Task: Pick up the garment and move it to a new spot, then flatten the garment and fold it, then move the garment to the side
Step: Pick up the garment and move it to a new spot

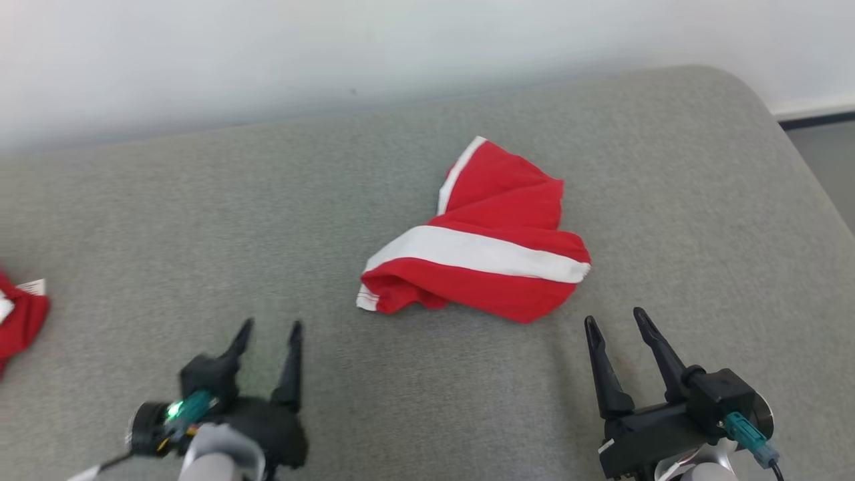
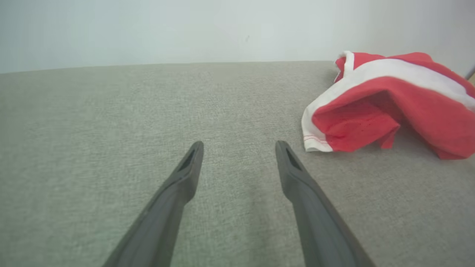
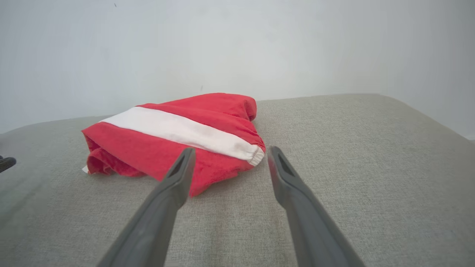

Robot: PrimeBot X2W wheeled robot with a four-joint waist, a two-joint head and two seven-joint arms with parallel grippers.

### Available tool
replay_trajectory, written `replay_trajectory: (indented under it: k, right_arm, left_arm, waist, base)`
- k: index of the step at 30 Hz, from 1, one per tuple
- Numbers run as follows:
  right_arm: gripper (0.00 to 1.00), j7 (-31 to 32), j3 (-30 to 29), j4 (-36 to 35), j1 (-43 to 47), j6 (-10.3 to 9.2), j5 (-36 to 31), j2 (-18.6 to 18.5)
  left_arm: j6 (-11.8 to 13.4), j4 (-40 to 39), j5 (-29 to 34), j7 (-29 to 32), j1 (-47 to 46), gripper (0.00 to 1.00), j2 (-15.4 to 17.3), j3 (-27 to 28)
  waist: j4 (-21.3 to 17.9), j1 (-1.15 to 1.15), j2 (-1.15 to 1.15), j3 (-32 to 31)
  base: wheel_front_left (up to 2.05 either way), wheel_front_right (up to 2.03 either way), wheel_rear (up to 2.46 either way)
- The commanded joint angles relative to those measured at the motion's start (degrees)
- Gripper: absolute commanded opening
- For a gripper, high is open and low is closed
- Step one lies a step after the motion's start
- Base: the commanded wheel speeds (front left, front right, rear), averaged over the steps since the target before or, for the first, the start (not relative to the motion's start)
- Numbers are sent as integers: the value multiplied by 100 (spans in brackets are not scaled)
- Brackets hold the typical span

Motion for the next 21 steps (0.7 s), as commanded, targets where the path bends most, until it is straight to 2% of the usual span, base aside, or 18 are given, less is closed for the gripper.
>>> replay_trajectory:
  k: [1, 6, 12, 16, 21]
  right_arm:
    - [100, -1, -41, 0, 92, 7, -42, 13]
    - [100, -1, -173, 53, 210, 7, -147, 60]
    - [100, -1, -266, 115, 395, 7, -207, 110]
    - [100, -1, -355, 96, 497, 6, -228, 134]
    - [100, -1, -443, 82, 599, 7, -270, 152]
  left_arm:
    - [22, -168, 174, -19, 197, 100, 28, 108]
    - [85, -998, 683, -19, 1073, 100, -23, 998]
    - [-76, -1578, 1126, -20, 1807, 100, -259, 1799]
    - [-158, -1960, 1379, -20, 2146, 100, -428, 2153]
    - [-304, -2147, 1593, -20, 2424, 100, -557, 2316]
  waist:
    - [194, 1, 0, -169]
    - [352, 1, 0, -380]
    - [485, 1, 0, -682]
    - [548, 1, 0, -785]
    - [582, 1, 0, -873]
  base:
    - [0, 0, 0]
    - [0, 0, 0]
    - [0, 0, 0]
    - [0, 0, 0]
    - [0, 0, 0]
